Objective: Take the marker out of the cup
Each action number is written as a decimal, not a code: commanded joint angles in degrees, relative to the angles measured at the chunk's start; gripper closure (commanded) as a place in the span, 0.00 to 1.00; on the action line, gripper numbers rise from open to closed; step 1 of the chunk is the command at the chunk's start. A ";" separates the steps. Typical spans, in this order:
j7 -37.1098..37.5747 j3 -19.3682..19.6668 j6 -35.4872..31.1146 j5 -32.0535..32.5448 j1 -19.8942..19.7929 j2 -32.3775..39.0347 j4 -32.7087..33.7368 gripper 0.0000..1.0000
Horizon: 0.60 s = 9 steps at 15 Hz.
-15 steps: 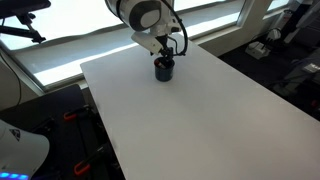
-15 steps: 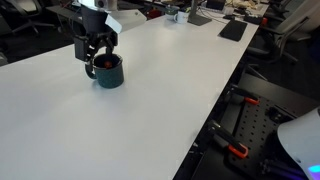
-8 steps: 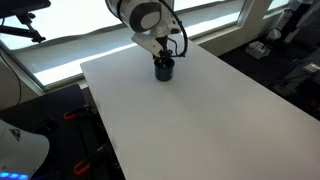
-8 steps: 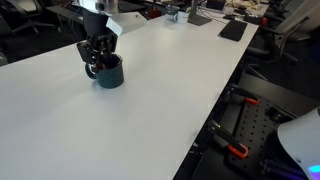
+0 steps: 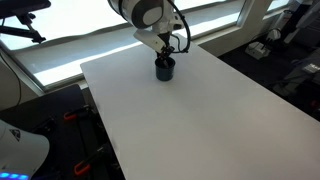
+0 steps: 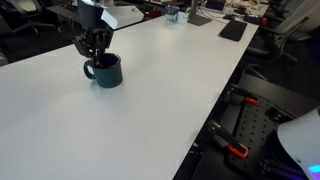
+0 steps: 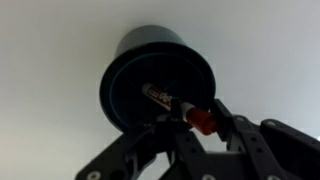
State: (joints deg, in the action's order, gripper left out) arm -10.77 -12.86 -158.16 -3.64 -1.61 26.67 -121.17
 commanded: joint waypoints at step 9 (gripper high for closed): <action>-0.27 0.66 0.88 -0.32 1.43 -0.32 0.08 0.96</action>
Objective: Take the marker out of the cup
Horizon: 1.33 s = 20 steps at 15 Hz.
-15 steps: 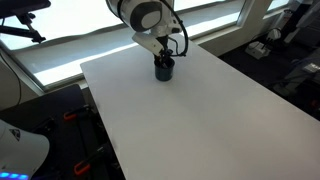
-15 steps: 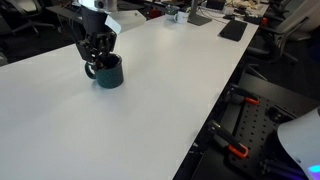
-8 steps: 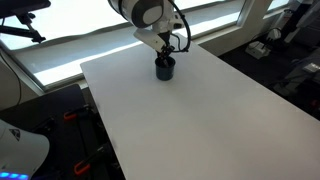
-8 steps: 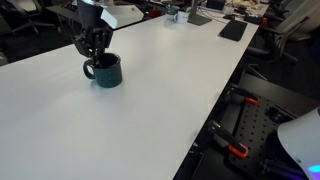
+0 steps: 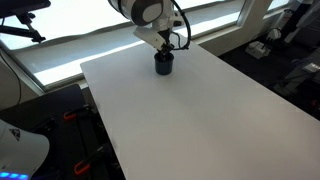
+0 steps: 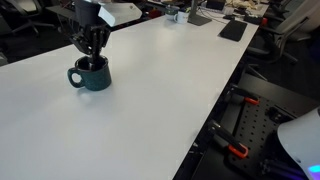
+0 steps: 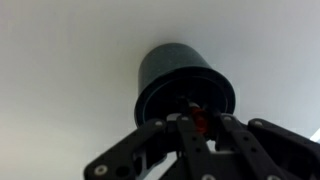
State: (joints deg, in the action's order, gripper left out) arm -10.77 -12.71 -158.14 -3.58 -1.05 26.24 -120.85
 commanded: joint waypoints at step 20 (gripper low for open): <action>2.22 2.48 -0.48 -4.86 1.04 -25.60 -22.29 0.96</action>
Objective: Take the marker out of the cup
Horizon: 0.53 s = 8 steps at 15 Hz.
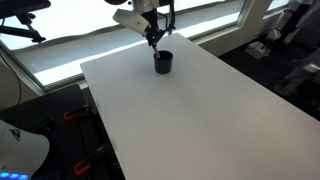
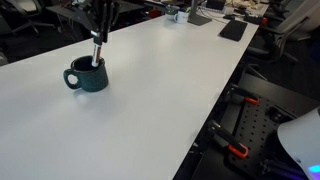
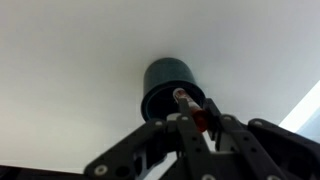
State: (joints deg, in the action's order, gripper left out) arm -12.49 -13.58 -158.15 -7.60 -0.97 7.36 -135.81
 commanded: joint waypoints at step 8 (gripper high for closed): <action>7.39 13.21 -2.40 -1.50 -0.57 -11.64 -19.33 0.96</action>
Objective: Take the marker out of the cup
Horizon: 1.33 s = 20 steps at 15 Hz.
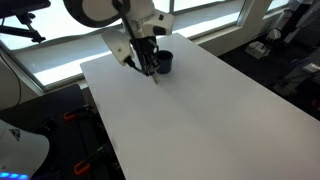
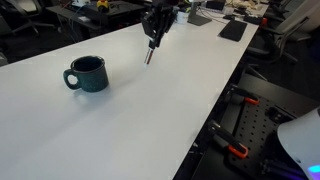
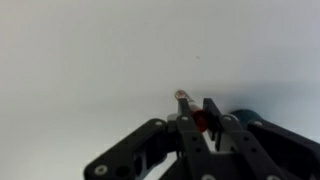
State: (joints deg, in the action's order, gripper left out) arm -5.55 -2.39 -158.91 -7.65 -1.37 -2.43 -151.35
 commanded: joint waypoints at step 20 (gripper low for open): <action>-36.00 2.70 -2.32 -31.85 -1.67 16.12 7.48 0.44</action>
State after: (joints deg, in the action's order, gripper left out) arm -41.55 0.31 -161.23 -39.50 -3.04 13.70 -143.87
